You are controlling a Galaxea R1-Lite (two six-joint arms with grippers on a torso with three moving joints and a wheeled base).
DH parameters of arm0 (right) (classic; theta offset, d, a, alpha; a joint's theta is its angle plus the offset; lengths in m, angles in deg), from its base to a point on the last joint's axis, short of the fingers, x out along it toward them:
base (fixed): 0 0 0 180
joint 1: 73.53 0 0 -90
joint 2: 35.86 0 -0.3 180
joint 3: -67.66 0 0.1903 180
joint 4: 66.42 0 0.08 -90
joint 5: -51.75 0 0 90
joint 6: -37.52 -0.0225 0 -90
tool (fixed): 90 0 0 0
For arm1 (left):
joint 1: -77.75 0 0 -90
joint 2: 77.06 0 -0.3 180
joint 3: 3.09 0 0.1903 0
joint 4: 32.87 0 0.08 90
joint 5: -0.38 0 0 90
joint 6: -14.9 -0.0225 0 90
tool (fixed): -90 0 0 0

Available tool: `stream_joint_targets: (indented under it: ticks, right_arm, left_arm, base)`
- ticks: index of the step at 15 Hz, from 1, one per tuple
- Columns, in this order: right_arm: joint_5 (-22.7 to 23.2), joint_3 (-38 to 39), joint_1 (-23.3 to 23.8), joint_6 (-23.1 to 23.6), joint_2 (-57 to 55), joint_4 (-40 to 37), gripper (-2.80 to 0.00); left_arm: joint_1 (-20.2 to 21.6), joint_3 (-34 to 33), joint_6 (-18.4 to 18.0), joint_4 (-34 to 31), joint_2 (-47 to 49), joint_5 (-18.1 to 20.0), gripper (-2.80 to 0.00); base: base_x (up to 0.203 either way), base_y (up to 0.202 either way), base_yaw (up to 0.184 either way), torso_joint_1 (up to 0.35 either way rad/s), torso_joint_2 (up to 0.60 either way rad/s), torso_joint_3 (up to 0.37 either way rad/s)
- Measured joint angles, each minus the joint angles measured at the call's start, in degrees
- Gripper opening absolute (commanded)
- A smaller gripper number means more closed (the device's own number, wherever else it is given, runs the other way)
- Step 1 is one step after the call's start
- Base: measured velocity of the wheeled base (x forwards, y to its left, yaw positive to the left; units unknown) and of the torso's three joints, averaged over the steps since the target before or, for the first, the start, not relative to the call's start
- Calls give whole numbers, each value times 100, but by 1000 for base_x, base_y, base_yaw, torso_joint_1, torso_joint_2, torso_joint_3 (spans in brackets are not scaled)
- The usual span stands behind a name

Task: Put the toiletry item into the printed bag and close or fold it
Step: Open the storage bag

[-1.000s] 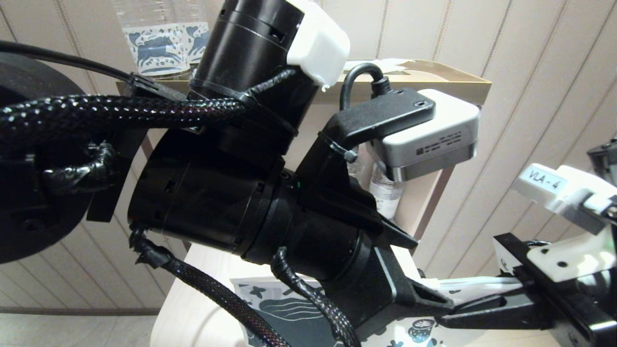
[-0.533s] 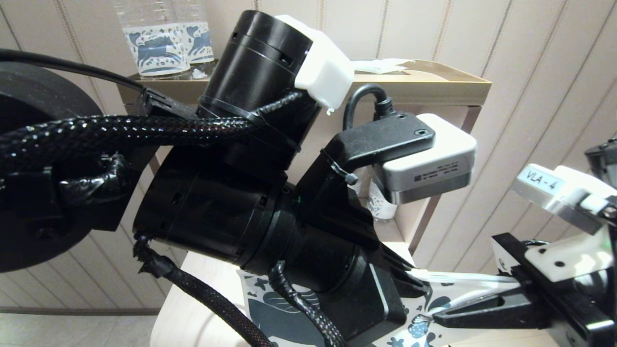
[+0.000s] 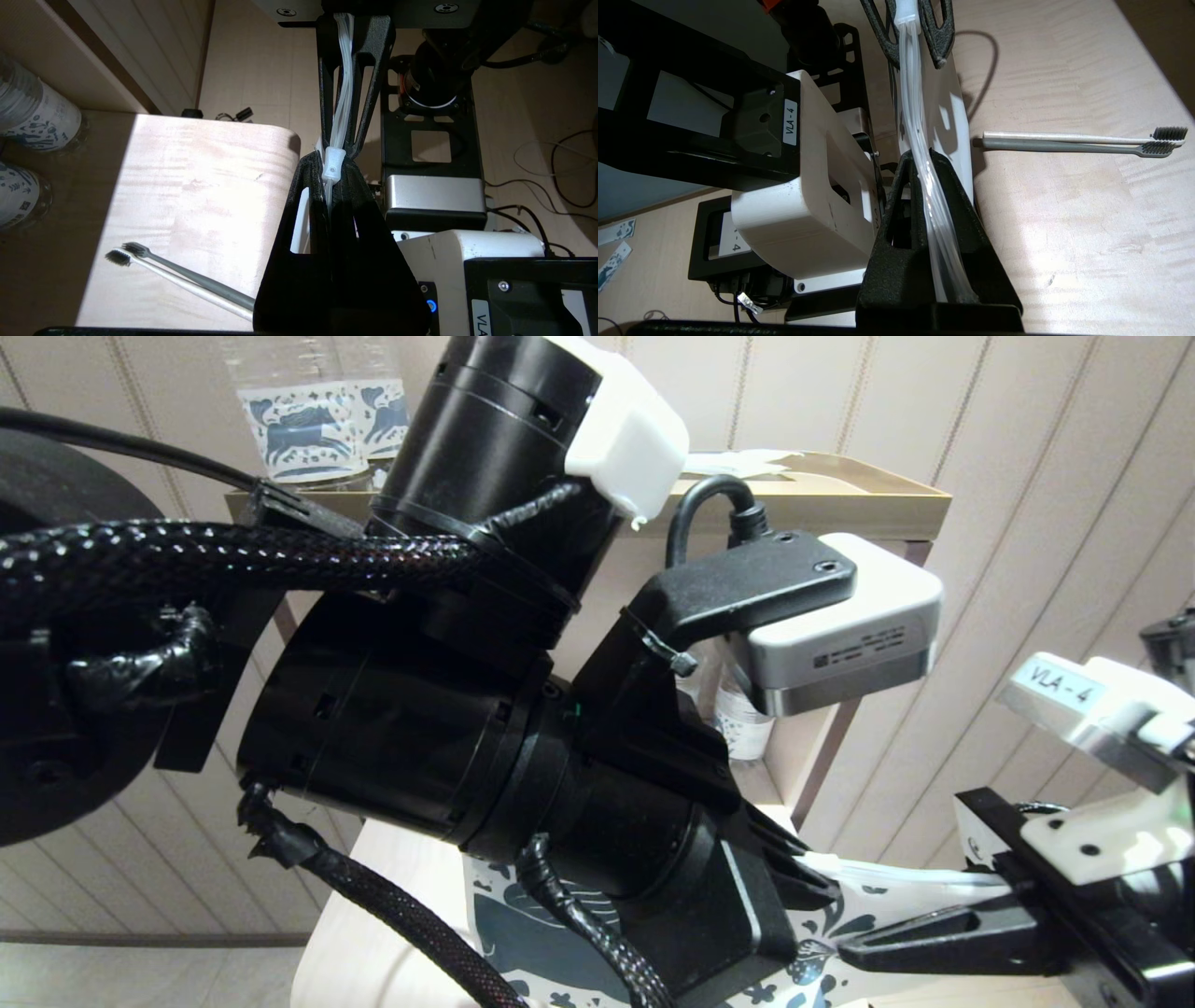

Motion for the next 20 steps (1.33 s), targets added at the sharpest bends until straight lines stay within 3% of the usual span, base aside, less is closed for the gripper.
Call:
stream_joint_targets:
  ticks: [3, 4, 17, 18, 20]
  right_arm:
    - [-2, 0, 2, -5, 2, -5, -280]
    - [-4, 0, 2, -2, 0, -11, -280]
    - [-7, 6, 2, 0, -32, -5, -280]
    - [-7, 6, 2, 2, -34, -5, -280]
    - [-5, 6, 2, 2, -37, -2, -280]
  left_arm:
    - [-16, -13, -29, 0, -4, -2, -280]
    - [-59, -25, -31, -2, -4, -5, 0]
    - [-140, 26, -24, 67, 18, -157, 0]
    - [-140, 26, -32, 67, 20, -163, -280]
    - [-143, 26, -32, 69, 20, -162, -280]
  base:
    - [0, 0, 0, 0, 0, 0]
    - [0, 0, 0, 0, 0, 0]
    - [0, 0, 0, 0, 0, 0]
    - [0, 0, 0, 0, 0, 0]
    - [0, 0, 0, 0, 0, 0]
